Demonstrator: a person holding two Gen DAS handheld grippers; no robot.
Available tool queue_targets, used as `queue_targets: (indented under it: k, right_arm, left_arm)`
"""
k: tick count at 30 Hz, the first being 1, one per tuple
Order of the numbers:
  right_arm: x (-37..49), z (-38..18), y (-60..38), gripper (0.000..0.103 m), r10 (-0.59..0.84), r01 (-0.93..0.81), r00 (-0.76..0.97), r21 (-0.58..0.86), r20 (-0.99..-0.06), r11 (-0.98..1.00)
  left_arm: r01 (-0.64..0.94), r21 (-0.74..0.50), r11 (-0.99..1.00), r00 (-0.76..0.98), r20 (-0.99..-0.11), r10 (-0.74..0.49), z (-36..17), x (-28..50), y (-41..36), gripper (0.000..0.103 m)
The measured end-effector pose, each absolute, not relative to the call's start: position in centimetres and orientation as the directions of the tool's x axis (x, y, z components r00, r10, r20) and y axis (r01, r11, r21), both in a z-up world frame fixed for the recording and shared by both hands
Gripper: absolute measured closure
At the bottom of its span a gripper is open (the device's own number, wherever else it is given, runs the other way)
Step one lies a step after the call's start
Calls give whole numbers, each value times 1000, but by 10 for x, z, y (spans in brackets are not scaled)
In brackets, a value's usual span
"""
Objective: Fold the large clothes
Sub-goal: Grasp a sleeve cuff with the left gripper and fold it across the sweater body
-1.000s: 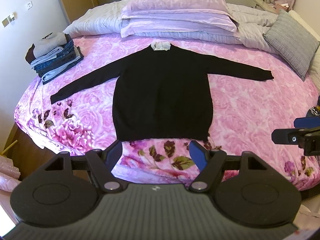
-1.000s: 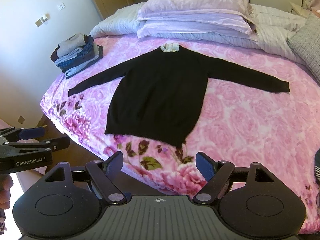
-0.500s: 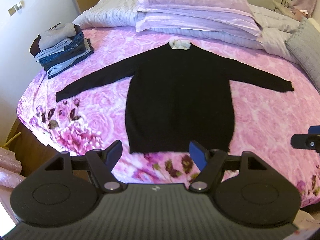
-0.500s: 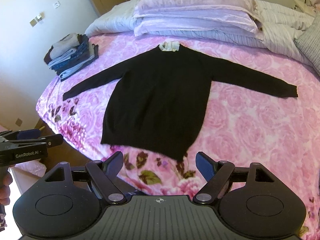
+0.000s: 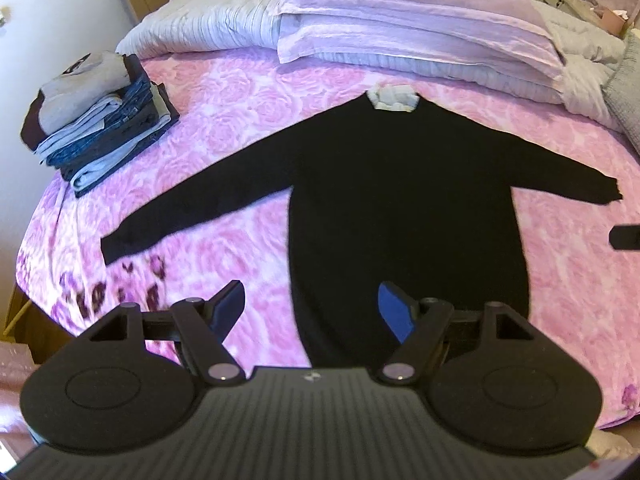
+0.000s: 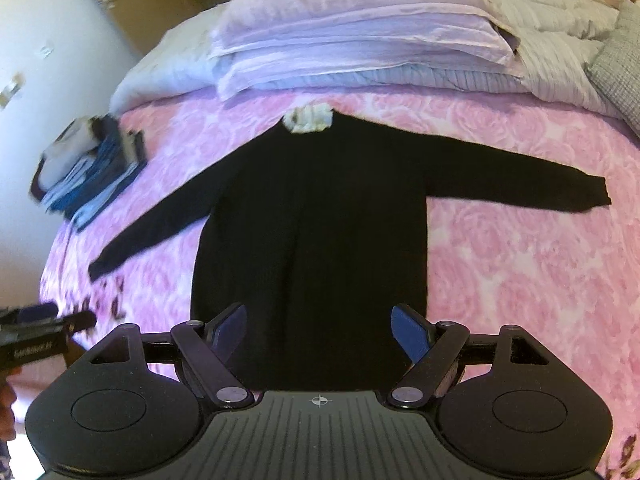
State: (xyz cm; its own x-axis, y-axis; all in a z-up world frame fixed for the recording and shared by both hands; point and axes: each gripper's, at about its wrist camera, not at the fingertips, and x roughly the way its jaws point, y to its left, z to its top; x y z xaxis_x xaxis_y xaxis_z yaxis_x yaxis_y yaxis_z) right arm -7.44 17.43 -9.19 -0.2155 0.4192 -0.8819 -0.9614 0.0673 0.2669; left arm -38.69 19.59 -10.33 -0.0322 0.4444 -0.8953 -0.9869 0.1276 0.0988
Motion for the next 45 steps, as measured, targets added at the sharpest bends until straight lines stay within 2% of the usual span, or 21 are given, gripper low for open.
queue_targets:
  k: [6,13,15,18,20,22,27,31,34,36,38,39,45]
  right_arm:
    - [-100,-108,243,26,425,-964,-180,245,-887,102]
    - [-118,-145,301,26,401,-971,-153,213,-903,108]
    - [-119,-161,312,26,387,-974,-138,196,-912,114]
    - [-117,-188,320,26,362,-978,-108,165,-926,131]
    - [-114,-206,323,26,342,-980,-84,139,-936,140]
    - [-110,-224,325,26,318,-983,-54,106,-947,148]
    - [-98,-260,326,26,273,-982,-23,73,-962,174]
    - [-95,-280,325,26,245,-983,-13,58,-969,176]
    - [-93,-290,321,26,237,-984,-9,51,-972,172]
    - [-89,-295,317,26,233,-984,-7,49,-972,173]
    - [-84,-299,313,26,230,-983,-2,44,-973,178]
    - [-82,-301,311,26,231,-983,1,41,-973,180]
    - [-46,-299,301,26,251,-971,14,47,-968,235]
  left_arm:
    - [-989,92,118,-35,-910,414,-129,-432,262,32]
    - [-994,102,35,-82,-929,360,-192,-495,320,32]
    - [-998,52,-33,-60,-926,373,-218,-523,333,33]
    - [-980,-66,-188,-17,-912,411,-256,-571,344,42]
    - [-934,-171,-314,16,-897,441,-285,-608,344,53]
    - [-869,-247,-429,24,-887,461,-308,-639,342,57]
    - [-615,-424,-664,-13,-837,547,-357,-703,325,58]
    - [-479,-467,-744,-86,-818,569,-380,-727,316,62]
    - [-451,-500,-739,-108,-791,602,-387,-735,316,65]
    - [-470,-486,-737,-135,-785,604,-388,-735,321,73]
    - [-475,-474,-742,-152,-786,599,-388,-736,328,92]
    - [-481,-477,-736,-146,-784,604,-386,-735,330,96]
    - [-593,-514,-620,-126,-701,702,-331,-686,350,97]
